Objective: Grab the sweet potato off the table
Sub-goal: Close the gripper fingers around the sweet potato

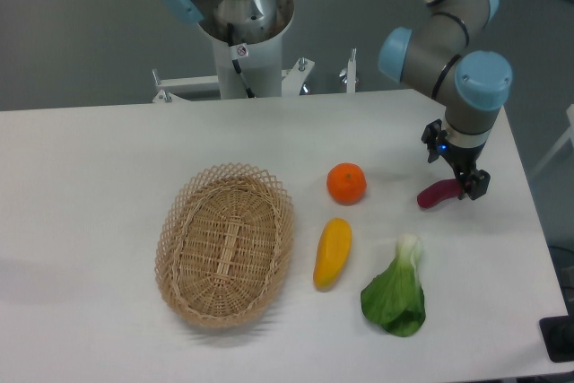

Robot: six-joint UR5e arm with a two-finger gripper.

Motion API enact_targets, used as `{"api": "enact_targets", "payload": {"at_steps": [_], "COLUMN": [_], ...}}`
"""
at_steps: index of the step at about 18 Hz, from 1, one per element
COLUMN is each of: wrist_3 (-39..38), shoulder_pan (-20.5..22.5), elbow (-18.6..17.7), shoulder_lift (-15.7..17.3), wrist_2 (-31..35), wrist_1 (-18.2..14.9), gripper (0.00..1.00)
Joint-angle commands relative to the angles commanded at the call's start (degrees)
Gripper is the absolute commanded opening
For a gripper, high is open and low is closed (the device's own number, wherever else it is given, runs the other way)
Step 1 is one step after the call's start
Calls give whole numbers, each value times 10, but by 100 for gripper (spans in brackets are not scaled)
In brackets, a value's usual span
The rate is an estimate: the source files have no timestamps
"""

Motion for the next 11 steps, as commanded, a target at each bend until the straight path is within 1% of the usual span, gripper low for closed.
{"api": "enact_targets", "payload": {"at_steps": [3,6,7,9,11], "wrist_3": [-25,-31,-32,-32,-32], "shoulder_pan": [-1,-1,-1,-2,-2], "elbow": [-1,-4,-4,-4,-3], "shoulder_lift": [-7,-11,-11,-11,-11], "wrist_2": [-1,-1,-1,-1,-1], "wrist_1": [8,10,11,11,11], "gripper": [100,99,86,54,37]}}
